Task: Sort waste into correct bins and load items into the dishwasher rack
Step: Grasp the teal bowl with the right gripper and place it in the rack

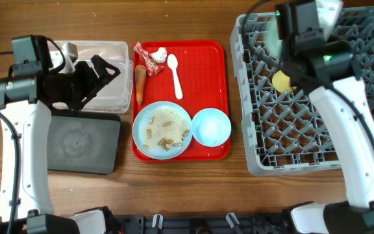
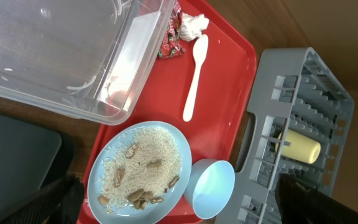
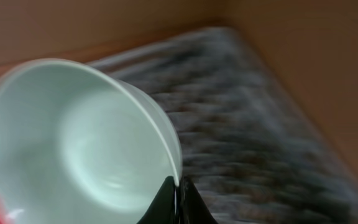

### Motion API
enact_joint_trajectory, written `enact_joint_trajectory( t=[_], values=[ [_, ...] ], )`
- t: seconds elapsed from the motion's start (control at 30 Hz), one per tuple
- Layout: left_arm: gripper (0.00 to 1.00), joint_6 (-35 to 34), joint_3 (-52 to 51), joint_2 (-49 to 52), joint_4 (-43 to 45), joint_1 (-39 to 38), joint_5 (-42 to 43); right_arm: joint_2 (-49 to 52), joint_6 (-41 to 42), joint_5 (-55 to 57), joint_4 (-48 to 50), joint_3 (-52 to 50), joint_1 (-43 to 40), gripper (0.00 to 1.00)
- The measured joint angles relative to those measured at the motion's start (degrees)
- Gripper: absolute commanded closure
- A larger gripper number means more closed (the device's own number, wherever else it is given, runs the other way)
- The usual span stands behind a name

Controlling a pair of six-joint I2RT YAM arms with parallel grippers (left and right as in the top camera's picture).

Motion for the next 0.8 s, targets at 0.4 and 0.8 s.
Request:
enact_joint_trajectory(
  t=[0.4,0.8],
  values=[
    [0.0,0.0,0.0,0.0,-0.04,0.0,-0.22,11.98,2.56,11.58,8.59,-2.95,-28.94,0.96],
    [0.0,0.0,0.0,0.0,-0.04,0.0,-0.22,23.32,0.59,10.27,8.0,-3.23,-29.16,0.96]
  ],
)
